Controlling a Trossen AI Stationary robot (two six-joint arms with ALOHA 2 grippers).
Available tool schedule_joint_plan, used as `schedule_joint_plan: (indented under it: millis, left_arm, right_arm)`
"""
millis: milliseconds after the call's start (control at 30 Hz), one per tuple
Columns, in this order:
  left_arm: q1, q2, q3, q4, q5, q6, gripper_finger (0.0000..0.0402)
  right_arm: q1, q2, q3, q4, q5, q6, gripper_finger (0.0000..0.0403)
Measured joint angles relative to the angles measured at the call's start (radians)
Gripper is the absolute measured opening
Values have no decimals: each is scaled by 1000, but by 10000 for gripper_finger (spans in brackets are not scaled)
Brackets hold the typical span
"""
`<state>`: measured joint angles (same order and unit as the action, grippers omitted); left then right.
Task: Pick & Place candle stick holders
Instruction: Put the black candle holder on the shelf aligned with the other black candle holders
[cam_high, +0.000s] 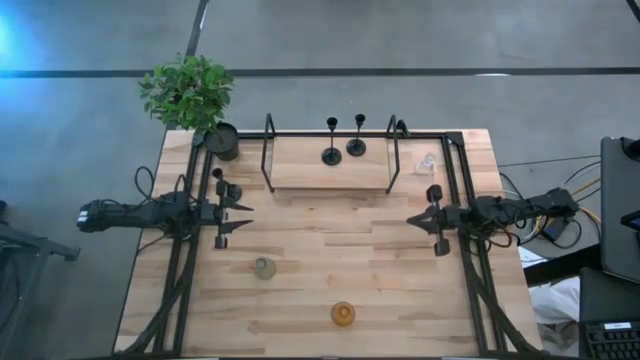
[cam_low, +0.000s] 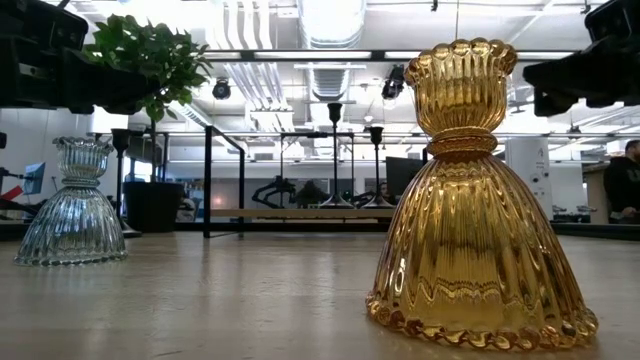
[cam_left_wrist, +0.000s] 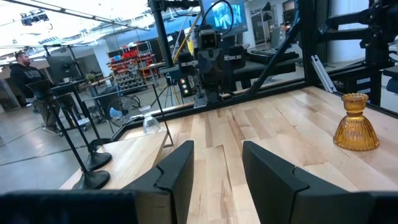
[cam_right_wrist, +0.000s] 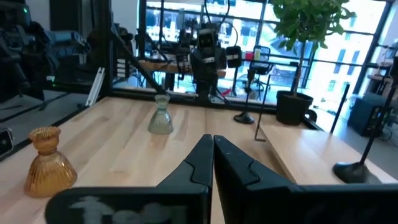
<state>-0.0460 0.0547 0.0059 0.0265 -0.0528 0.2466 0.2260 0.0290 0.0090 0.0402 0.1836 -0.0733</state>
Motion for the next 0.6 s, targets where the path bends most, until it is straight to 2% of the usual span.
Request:
schedule_joint_plan:
  millis: [600]
  left_arm:
    - [-1,0,0,0,0,0,143]
  right_arm:
    - [0,40,0,-1,0,-8,8]
